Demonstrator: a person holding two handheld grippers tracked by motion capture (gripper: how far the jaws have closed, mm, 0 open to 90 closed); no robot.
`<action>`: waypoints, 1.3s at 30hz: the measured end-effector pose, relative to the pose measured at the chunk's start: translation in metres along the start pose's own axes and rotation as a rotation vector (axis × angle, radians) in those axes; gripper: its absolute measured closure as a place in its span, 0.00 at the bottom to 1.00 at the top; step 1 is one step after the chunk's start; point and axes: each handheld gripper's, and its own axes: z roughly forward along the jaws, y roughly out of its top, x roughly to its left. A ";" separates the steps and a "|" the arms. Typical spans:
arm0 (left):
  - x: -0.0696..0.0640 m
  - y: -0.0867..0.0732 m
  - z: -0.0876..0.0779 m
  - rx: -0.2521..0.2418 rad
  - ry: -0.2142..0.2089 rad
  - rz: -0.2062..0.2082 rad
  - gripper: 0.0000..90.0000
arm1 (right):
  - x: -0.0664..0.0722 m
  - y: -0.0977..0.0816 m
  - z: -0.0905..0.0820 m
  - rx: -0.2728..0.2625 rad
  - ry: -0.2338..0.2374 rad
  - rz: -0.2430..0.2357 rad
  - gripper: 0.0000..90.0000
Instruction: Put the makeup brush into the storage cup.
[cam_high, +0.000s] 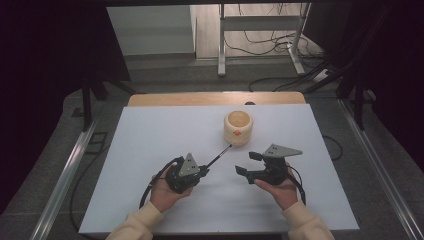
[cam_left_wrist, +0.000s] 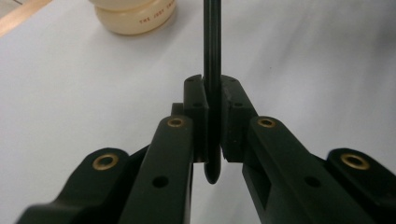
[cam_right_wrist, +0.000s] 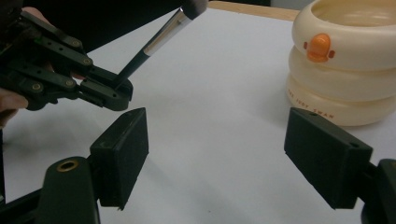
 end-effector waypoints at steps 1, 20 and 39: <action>-0.001 0.001 0.001 -0.002 -0.001 0.002 0.92 | 0.001 0.000 0.001 -0.001 0.003 0.004 0.25; -0.015 0.006 0.017 0.016 -0.012 0.036 0.92 | 0.011 0.002 0.021 -0.036 0.069 0.047 0.33; -0.022 0.008 0.025 0.041 -0.024 0.071 0.92 | 0.006 0.005 0.026 -0.074 0.204 0.140 0.80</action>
